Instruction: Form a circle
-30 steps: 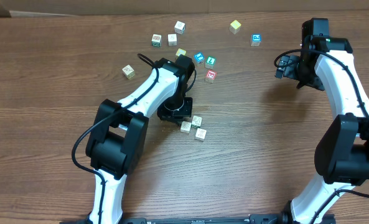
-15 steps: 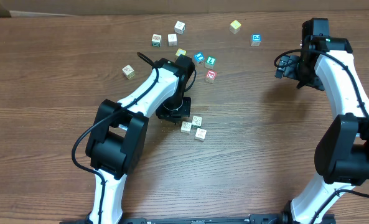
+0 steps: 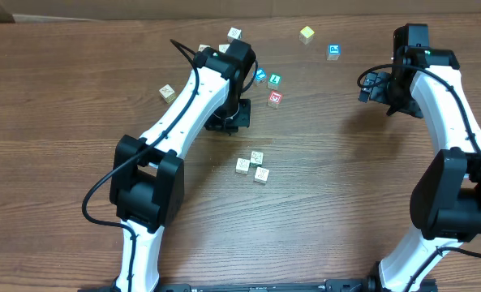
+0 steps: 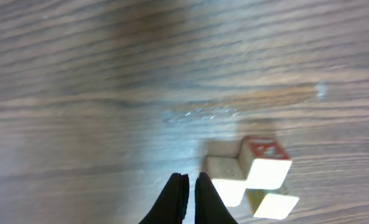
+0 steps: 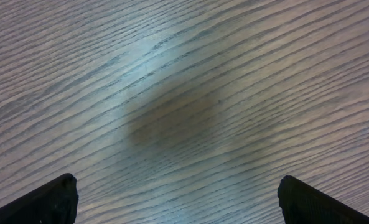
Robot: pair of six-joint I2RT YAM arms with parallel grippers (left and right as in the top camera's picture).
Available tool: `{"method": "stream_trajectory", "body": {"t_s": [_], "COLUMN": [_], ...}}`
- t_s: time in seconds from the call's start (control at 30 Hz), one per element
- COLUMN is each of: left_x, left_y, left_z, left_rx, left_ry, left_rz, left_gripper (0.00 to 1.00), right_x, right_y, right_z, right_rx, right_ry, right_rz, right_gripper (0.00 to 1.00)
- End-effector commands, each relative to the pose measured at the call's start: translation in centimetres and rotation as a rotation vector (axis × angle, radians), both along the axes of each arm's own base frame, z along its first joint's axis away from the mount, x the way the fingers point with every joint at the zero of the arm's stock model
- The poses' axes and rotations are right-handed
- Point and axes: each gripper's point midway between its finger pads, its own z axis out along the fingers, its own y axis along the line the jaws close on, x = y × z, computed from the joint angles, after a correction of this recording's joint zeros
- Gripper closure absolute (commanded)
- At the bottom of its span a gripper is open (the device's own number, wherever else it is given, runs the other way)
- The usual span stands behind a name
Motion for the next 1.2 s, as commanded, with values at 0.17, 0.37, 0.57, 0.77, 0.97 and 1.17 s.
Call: {"method": "stream_trajectory", "body": {"t_s": [0.17, 0.37, 0.57, 0.77, 0.97, 1.17], "left_x": [0.2, 1.4, 2.2, 3.0, 2.6, 2.2], "left_y": [2.7, 4.1, 5.8, 10.2, 13.5, 16.6], "left_z": [0.0, 0.0, 0.0, -0.1, -1.3, -2.0], "left_rx": [0.158, 0.158, 0.157, 0.209, 0.224, 0.232], "left_ry": [-0.019, -0.041, -0.045, -0.038, 0.006, 0.04], "left_rz": [0.011, 0.064, 0.131, 0.215, 0.285, 0.356], "left_gripper": [0.96, 0.96, 0.96, 0.96, 0.96, 0.96], "right_x": [0.7, 0.7, 0.7, 1.4, 0.6, -3.9], "right_y": [-0.2, -0.2, -0.2, 3.1, 11.2, 15.5], "right_z": [1.3, 1.3, 1.3, 1.2, 3.0, 3.1], "right_rx": [-0.009, -0.009, -0.009, 0.178, 0.643, 0.735], "right_ry": [-0.039, -0.039, -0.039, -0.069, -0.072, 0.109], "right_rz": [-0.007, -0.007, -0.007, 0.046, 0.17, 0.251], "right_gripper": [0.0, 0.0, 0.0, 0.0, 0.33, 0.83]}}
